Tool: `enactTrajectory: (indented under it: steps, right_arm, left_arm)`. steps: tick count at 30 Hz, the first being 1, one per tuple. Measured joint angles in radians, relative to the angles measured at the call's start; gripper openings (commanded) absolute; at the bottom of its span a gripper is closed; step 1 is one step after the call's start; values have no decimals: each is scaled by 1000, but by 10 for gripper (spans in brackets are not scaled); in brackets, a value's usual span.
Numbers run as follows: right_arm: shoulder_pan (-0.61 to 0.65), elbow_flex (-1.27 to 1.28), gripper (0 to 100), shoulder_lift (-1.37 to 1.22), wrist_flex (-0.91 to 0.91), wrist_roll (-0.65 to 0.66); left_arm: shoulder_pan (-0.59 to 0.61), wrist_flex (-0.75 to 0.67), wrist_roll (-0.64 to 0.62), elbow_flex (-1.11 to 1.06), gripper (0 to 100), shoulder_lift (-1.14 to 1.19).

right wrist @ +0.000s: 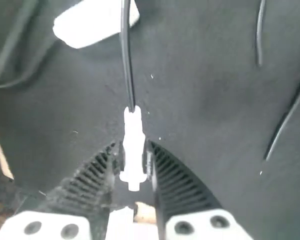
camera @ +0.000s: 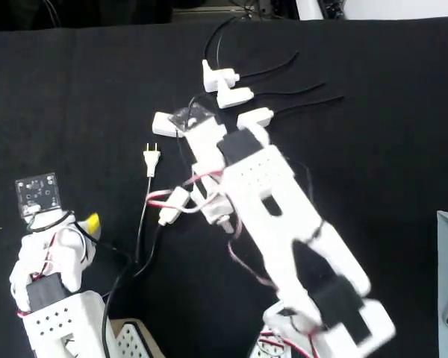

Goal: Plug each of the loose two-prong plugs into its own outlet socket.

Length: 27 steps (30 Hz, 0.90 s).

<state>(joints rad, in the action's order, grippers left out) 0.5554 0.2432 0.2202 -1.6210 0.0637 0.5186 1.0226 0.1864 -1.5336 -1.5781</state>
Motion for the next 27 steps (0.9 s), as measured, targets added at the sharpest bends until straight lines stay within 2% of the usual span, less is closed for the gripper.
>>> enactTrajectory:
  steps: [4,10,18,27]
  right_arm:
    - [46,0,11,150,21,-35]
    - [129,89,11,330,141,-63]
    - [222,327,11,551,325,-63]
    - [222,450,11,683,376,-64]
  left_arm:
    - [-15,-48,-114,9,290,0]
    - [-34,-60,-269,133,288,0]
    - [-252,-60,-428,287,288,0]
    - [-500,40,-445,442,288,-2]
